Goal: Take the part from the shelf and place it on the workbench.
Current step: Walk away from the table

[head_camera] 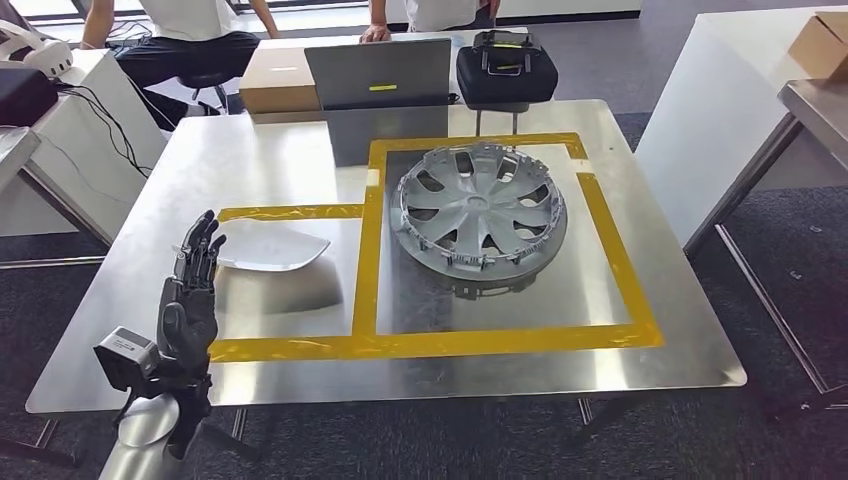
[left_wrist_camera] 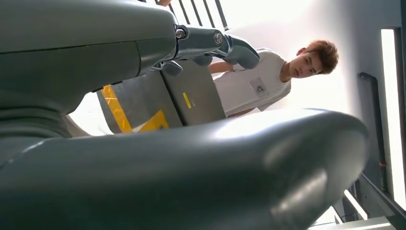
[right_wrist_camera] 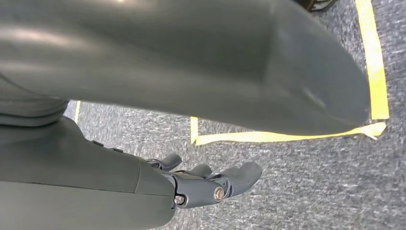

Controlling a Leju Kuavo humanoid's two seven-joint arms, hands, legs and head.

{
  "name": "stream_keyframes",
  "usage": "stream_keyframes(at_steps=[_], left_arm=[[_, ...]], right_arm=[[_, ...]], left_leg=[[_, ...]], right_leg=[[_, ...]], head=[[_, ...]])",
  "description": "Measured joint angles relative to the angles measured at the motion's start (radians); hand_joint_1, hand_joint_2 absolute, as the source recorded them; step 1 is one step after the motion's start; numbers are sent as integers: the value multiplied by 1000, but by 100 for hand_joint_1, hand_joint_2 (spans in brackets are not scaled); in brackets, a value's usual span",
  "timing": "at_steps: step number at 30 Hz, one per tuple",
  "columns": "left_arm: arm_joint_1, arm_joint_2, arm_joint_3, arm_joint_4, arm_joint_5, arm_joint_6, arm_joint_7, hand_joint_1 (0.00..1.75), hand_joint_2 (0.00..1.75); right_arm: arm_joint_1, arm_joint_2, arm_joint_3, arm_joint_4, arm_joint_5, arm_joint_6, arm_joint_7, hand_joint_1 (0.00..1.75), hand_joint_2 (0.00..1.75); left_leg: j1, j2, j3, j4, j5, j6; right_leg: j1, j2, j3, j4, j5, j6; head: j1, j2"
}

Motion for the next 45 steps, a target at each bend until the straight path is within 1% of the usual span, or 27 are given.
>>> stream_keyframes(at_steps=[2,4,6,8,9,10,13,15,17,18,19,20,22,24,25,28,30,32,33,34,36,38,40,41,43,44,45], left_arm=[[2,3,0,0,2,0,0,0,0],[6,9,0,1,5,0,0,0,0],[7,18,-1,2,8,3,0,0,0],[0,28,-3,3,10,10,0,0,0],[-4,32,-4,4,10,14,0,0,0],[-9,36,-4,5,10,19,0,0,0],[-13,41,-9,13,8,39,0,0,0],[-12,41,-16,18,3,56,0,0,0],[-10,40,-22,24,1,65,0,0,0],[-9,40,-23,27,1,67,0,0,0],[-8,40,-24,30,1,68,0,0,0],[-7,40,-25,33,1,69,0,0,0],[-6,40,-26,36,1,70,0,0,0],[-6,40,-26,37,1,71,0,0,0],[-6,40,-26,38,1,71,0,0,0],[-6,42,-27,39,1,71,0,0,0],[-6,44,-28,41,1,72,0,0,0],[-5,45,-29,43,3,75,0,0,0],[-4,46,-30,45,3,77,0,0,0],[-2,46,-31,47,3,81,0,0,0],[3,46,-32,50,-7,95,0,0,0],[4,46,-33,51,-22,118,0,0,0],[4,46,-34,51,-30,136,0,0,0],[5,46,-35,51,-31,142,0,0,0],[14,47,-35,51,-36,154,0,0,0],[23,47,-35,51,-42,161,0,0,0],[34,49,-35,51,-48,168,0,0,0]], right_arm=[[0,0,0,0,0,0,0,0,0],[1,2,0,0,0,0,0,0,0],[2,5,0,0,0,0,0,0,0],[1,9,0,0,0,0,0,0,0],[1,11,0,0,-1,0,0,0,0],[1,13,0,0,-1,-1,0,0,0],[2,14,0,0,-2,-1,0,0,0],[4,14,0,0,-3,0,0,0,0],[4,14,0,0,-3,-1,0,0,0],[4,14,0,0,-3,-1,0,0,0],[4,14,0,0,-3,-1,0,0,0],[4,14,0,0,-3,-1,0,0,0],[3,14,0,0,-3,-1,0,0,0],[0,13,0,0,-3,-1,-1,0,0],[-1,13,0,0,-3,-2,0,0,0],[-1,13,0,0,-3,-2,0,0,0],[-2,13,0,0,-3,-2,0,0,0],[-3,13,0,0,-3,-2,0,0,0],[-2,13,0,0,-3,-2,0,0,0],[-2,13,0,0,-3,-2,0,0,0],[-2,13,0,1,-3,-2,0,0,0],[-3,13,0,1,-3,-2,0,0,0],[-3,13,0,0,-3,-2,0,0,0],[-3,13,0,0,-3,-2,0,0,0],[-3,13,0,0,-1,-1,0,0,0],[-1,14,0,1,0,1,0,0,0],[0,17,0,1,1,3,0,0,0]], left_leg=[[0,1,-44,126,-85,-4],[-1,1,-56,204,-117,-1],[-4,0,2,143,-78,10],[-13,2,98,0,-43,24],[-18,2,127,-51,-35,29],[-22,3,142,-80,-35,33],[-25,4,129,-93,-13,51],[-21,8,109,-100,13,66],[-21,10,82,-100,35,73],[-21,11,67,-98,46,73],[-22,11,52,-95,56,73],[-22,12,37,-92,66,71],[-22,12,9,-81,82,66],[-24,13,-8,-70,94,57],[-24,13,-12,-68,100,51],[-23,12,-18,-70,114,32],[-21,9,-36,-30,62,19],[-15,7,-65,78,-38,8],[-13,7,-75,139,-73,4],[-11,7,-75,181,-83,1],[-7,7,-31,176,-44,-2],[-5,7,69,50,-12,-2],[-7,3,143,-64,-27,11],[-10,1,155,-90,-36,20],[-13,2,144,-94,-24,41],[-14,5,136,-94,-14,52],[-13,7,125,-95,-3,61]], right_leg=[[4,-2,-20,0,15,-7],[10,-3,-43,1,32,-9],[15,-3,-62,1,48,-8],[18,-3,-75,1,65,-3],[18,-3,-78,0,73,1],[17,-4,-78,-2,80,8],[13,-4,-81,-7,91,28],[12,-4,-101,39,31,37],[11,-4,-133,153,-69,42],[11,-4,-143,211,-98,45],[11,-4,-142,249,-103,47],[11,-4,-125,254,-89,48],[11,-5,-38,161,-45,44],[17,-5,51,32,-42,33],[19,-4,73,-4,-50,26],[20,-6,65,-21,-36,5],[15,-8,44,-27,-12,-7],[14,-10,16,-27,10,-12],[14,-10,1,-27,22,-12],[14,-10,-15,-26,34,-10],[12,-10,-46,-24,57,-5],[12,-10,-69,-20,77,5],[13,-9,-77,-19,96,18],[13,-8,-78,-21,106,26],[9,-6,-78,-25,119,39],[7,-6,-83,-15,104,44],[5,-6,-94,12,69,48]], head=[[-7,0],[-10,0],[-11,0],[-12,0],[-11,0],[-11,0],[-12,0],[-7,0],[-1,0],[1,0],[2,0],[3,0],[4,0],[4,0],[4,0],[3,0],[-1,0],[-6,0],[-9,0],[-10,0],[-12,0],[-14,0],[-14,0],[-14,0],[-12,0],[-11,0],[-9,0]])
